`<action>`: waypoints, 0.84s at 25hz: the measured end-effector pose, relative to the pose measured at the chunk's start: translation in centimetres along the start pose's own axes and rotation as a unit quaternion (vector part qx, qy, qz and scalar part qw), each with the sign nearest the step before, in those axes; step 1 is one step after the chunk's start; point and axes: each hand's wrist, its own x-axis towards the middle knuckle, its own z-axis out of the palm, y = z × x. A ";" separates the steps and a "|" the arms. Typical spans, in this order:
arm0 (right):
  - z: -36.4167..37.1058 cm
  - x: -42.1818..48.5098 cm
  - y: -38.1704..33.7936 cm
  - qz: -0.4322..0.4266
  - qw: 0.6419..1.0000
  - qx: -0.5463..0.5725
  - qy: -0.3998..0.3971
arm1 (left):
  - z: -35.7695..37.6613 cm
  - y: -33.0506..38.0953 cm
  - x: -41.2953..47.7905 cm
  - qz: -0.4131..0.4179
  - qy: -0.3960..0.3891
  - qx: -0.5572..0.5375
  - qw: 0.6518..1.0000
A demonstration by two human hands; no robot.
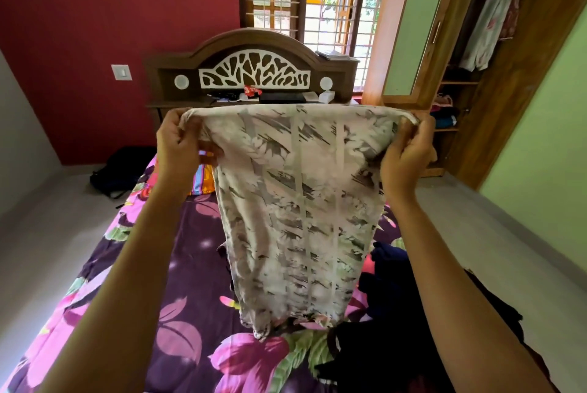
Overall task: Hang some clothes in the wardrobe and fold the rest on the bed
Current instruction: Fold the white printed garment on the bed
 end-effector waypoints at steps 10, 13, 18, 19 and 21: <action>1.8 -0.1 -1.6 -0.034 0.992 0.070 0.097 | 1.5 0.8 -0.8 0.103 0.083 -0.122 0.984; 3.3 -1.8 1.2 0.066 0.997 0.023 -0.016 | 1.5 -3.5 0.1 0.035 0.044 -0.110 0.992; 10.8 -2.7 9.0 0.291 0.905 -0.126 -0.284 | 4.2 -14.3 5.7 -0.186 0.027 -0.033 0.982; 12.3 -2.1 9.3 0.303 0.900 -0.105 -0.294 | 4.9 -14.8 7.5 -0.186 0.025 -0.032 0.982; 14.5 0.1 9.0 0.335 0.900 -0.036 -0.276 | 6.1 -13.5 11.1 -0.144 0.031 -0.049 0.988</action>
